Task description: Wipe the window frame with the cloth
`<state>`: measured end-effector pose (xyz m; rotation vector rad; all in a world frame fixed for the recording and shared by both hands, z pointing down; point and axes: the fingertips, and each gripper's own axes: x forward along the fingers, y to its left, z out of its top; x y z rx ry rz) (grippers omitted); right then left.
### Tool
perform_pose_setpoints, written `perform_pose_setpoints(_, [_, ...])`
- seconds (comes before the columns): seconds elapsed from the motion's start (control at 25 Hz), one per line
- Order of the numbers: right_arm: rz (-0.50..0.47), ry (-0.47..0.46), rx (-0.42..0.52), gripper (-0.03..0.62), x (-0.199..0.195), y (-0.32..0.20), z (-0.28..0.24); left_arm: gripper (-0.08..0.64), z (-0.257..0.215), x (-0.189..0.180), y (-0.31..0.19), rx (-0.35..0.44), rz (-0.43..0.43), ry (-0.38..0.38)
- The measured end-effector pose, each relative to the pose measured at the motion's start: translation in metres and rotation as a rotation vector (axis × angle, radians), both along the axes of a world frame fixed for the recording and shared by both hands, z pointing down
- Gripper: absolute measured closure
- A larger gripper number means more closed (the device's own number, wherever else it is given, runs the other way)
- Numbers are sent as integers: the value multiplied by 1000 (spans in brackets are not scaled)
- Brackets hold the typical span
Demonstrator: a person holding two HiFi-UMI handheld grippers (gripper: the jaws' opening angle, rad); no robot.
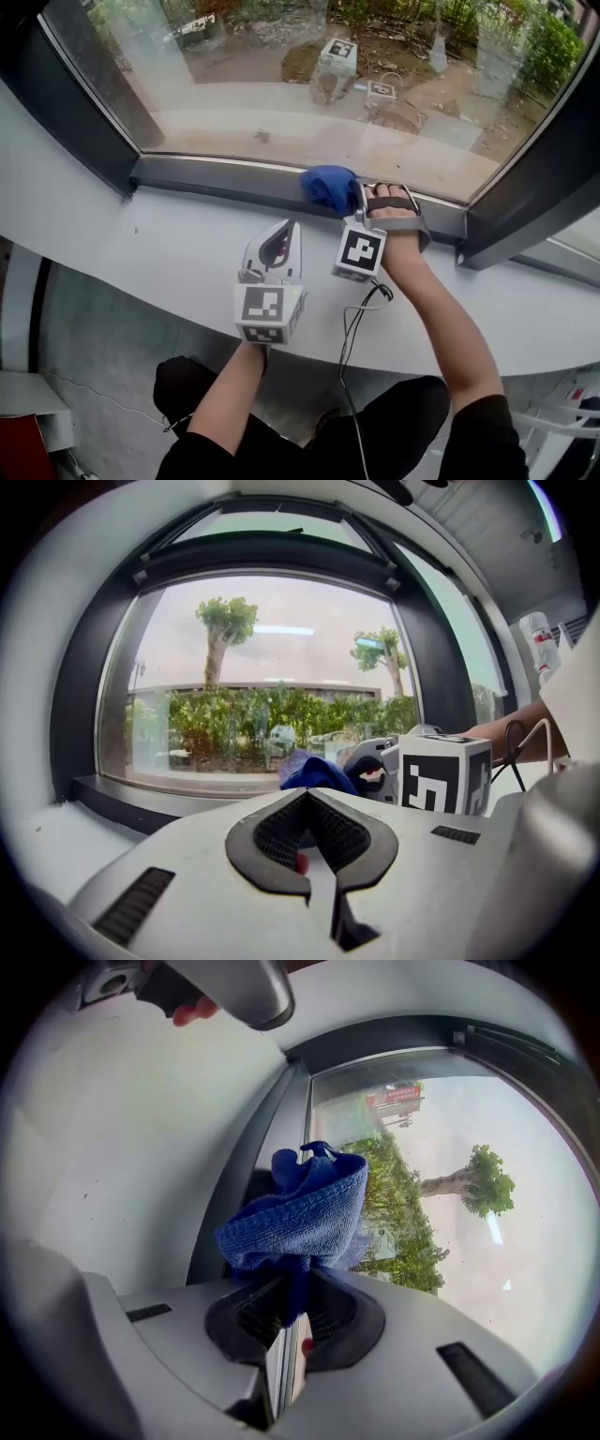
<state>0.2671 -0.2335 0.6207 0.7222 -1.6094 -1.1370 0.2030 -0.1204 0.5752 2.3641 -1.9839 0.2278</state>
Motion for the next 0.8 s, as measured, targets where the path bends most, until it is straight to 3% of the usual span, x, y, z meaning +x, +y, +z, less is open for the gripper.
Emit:
perform_pose_setpoints(0.44, [15, -64, 27, 571, 44, -2, -6, 555, 9, 59, -9, -75, -9, -31])
perform_pose_setpoints(0.64, [32, -51, 9, 571, 57, -1, -4, 555, 17, 80, -7, -118, 35, -58])
perform_pose_setpoints(0.8, [66, -106, 7, 571, 64, -3, -8, 555, 16, 84, -11, -139, 66, -77])
